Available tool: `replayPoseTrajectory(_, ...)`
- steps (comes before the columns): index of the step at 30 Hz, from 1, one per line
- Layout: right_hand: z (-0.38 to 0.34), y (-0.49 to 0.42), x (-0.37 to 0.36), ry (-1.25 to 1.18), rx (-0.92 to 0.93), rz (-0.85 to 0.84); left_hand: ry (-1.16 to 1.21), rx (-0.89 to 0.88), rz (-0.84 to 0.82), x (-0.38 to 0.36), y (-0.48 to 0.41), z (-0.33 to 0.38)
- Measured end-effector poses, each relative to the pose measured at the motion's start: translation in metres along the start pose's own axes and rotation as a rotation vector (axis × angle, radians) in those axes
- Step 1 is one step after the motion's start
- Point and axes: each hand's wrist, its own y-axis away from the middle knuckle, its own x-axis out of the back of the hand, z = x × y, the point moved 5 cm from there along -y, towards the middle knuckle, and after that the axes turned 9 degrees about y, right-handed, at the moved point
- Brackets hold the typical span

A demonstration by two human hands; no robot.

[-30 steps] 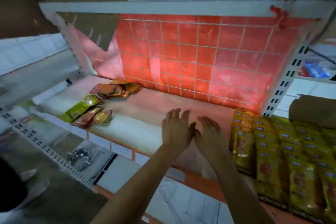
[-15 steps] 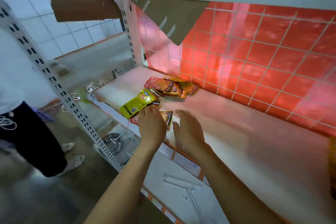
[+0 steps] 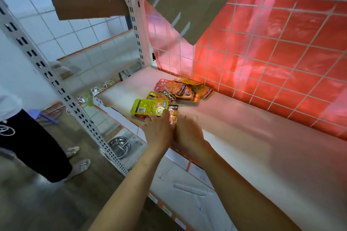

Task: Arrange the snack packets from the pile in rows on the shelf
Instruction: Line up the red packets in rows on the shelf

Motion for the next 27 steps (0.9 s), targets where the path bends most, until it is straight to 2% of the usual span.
replayPoseTrajectory(4, 0.034, 0.020, 0.018, -0.211, -0.164, -0.017, 0.276, 0.028, -0.035, 0.001, 0.009, 0.019)
replayPoseTrajectory(8, 0.084, 0.037, 0.031, -0.296, -0.325, 0.037, 0.481, -0.025, -0.022, -0.007, 0.015, 0.042)
replayPoseTrajectory(11, 0.125, 0.055, 0.040, -0.495, -0.506, 0.059, 0.666, 0.024, -0.123, -0.020, 0.024, 0.061)
replayPoseTrajectory(14, 0.155, 0.081, 0.055, -0.678, -0.550, 0.145, 0.903, 0.083, -0.242, -0.031, 0.043, 0.086)
replayPoseTrajectory(16, 0.172, 0.099, 0.063, -0.756, -0.565, 0.193, 1.010, 0.036, -0.340, -0.036, 0.056, 0.108)
replayPoseTrajectory(18, 0.190, 0.118, 0.074, -0.787, -0.574, 0.250, 1.071, -0.036, -0.459, -0.042, 0.068, 0.133)
replayPoseTrajectory(21, 0.224, 0.145, 0.088, -0.871, -0.599, 0.344, 1.067, -0.079, -0.545, -0.048, 0.087, 0.169)
replayPoseTrajectory(27, 0.298, 0.216, 0.114, -0.967, -0.671, 0.587, 1.140, -0.076, -0.543, -0.066, 0.134, 0.237)
